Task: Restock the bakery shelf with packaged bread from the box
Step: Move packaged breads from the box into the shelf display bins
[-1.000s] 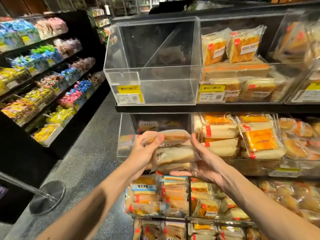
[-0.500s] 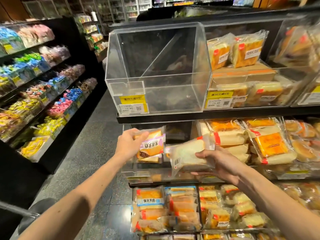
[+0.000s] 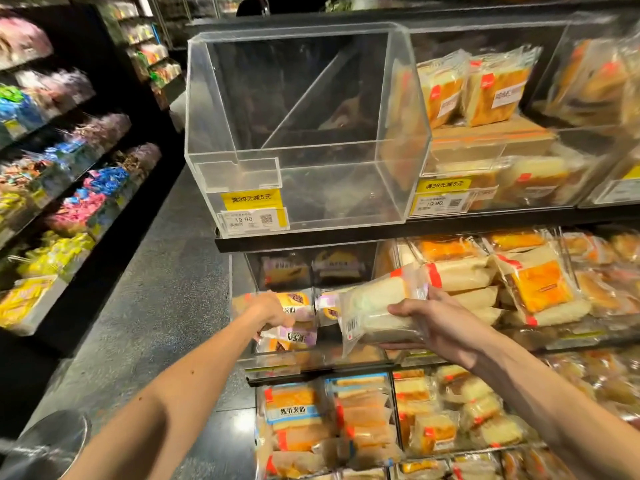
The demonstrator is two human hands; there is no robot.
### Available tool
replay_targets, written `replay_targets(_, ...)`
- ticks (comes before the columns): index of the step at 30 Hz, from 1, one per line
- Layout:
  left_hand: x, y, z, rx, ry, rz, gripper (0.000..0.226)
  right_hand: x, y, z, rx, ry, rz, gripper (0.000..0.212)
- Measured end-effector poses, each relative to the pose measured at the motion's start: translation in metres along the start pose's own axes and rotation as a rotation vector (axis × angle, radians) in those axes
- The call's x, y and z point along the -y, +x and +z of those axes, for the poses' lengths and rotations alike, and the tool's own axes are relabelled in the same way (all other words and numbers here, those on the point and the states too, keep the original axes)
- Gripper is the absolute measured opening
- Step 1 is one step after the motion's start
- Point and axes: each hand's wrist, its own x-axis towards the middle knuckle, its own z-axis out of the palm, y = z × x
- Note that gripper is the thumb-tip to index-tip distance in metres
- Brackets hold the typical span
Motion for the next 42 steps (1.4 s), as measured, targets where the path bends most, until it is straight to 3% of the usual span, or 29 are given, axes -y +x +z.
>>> replay_targets(4, -0.005, 0.008, 0.009, 0.014, 0.137, -0.017, 0.008, -0.001, 0.006, 0.003, 0.01, 0.011, 0.022, 0.054)
replay_targets(7, -0.006, 0.013, 0.012, 0.044, 0.202, 0.012, 0.031, -0.002, 0.008, 0.005, -0.008, -0.02, 0.004, 0.051)
replay_targets(9, -0.007, 0.014, 0.018, 0.02, 0.292, 0.04, 0.034, -0.002, 0.007, 0.009, -0.019, -0.003, 0.012, 0.046)
replay_targets(13, -0.008, 0.014, 0.025, -0.16, 0.448, 0.142, 0.036, -0.003, 0.007, 0.012, 0.0, 0.022, 0.046, 0.053)
replay_targets(15, -0.014, 0.007, 0.015, -0.25, 0.187, 0.311, 0.028, -0.003, 0.008, 0.013, 0.008, 0.008, 0.05, 0.053)
replay_targets(18, -0.023, -0.033, -0.003, -0.418, -0.558, 0.559, 0.01, -0.002, 0.008, 0.015, -0.017, -0.013, 0.053, 0.049)
replay_targets(19, -0.026, -0.052, -0.008, -0.421, -0.664, 0.658, 0.012, -0.001, 0.008, 0.016, -0.028, -0.019, 0.056, 0.05)
replay_targets(20, -0.029, -0.069, -0.009, -0.363, -0.665, 0.765, 0.029, 0.0, 0.008, 0.018, -0.037, -0.028, 0.058, 0.05)
replay_targets(23, -0.033, -0.098, 0.007, -0.201, -0.349, 0.913, 0.092, 0.003, 0.01, 0.026, -0.043, -0.043, 0.065, 0.046)
replay_targets(26, -0.033, -0.089, 0.018, -0.329, -0.322, 0.891, 0.095, 0.005, 0.01, 0.032, -0.038, -0.031, 0.093, 0.047)
replay_targets(31, -0.019, -0.078, 0.003, -0.131, -0.792, 0.797, 0.063, 0.005, 0.013, 0.019, -0.076, 0.017, 0.108, 0.055)
replay_targets(36, -0.007, -0.056, -0.01, 0.052, -1.035, 0.57, 0.023, 0.008, 0.005, 0.003, -0.17, 0.014, 0.05, 0.038)
replay_targets(38, -0.008, -0.043, -0.013, 0.071, -0.986, 0.513, 0.02, 0.01, 0.003, -0.004, -0.182, 0.013, 0.027, 0.033)
replay_targets(42, -0.019, -0.002, -0.009, 0.012, -0.577, 0.513, 0.013, 0.013, -0.001, -0.013, -0.19, 0.009, 0.0, 0.031)
